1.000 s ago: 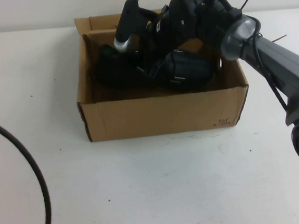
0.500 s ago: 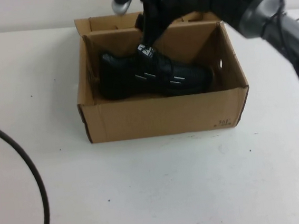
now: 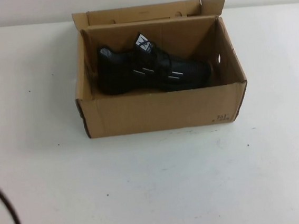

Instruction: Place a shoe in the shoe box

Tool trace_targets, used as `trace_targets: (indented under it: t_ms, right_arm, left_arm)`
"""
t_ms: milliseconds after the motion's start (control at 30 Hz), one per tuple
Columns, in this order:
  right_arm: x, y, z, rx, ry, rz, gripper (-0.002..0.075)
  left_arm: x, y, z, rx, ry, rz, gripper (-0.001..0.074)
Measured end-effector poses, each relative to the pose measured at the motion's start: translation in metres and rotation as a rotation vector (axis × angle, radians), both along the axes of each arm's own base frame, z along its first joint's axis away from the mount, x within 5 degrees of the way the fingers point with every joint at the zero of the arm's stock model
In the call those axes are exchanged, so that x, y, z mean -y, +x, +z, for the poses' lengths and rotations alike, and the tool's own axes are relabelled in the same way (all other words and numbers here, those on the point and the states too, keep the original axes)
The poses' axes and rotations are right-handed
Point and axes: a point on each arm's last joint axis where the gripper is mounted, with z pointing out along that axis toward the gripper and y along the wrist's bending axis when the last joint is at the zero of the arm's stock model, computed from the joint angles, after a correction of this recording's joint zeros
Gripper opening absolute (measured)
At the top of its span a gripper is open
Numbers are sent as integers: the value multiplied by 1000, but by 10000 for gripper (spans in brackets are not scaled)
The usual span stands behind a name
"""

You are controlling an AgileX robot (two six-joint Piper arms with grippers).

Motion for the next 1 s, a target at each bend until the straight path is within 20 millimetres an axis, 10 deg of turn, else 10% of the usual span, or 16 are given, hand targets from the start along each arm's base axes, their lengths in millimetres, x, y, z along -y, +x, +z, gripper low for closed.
trace_targets:
  t_ms: [500,1000]
  right_arm:
    - [44,-101,76,-62,350,85,-14]
    - [82,-178,97,41,456,110,-15]
  left_arm:
    - [-14,-107,-55,356,-212,53,-1]
    - [-14,-110,-69,314,-356,92,-1]
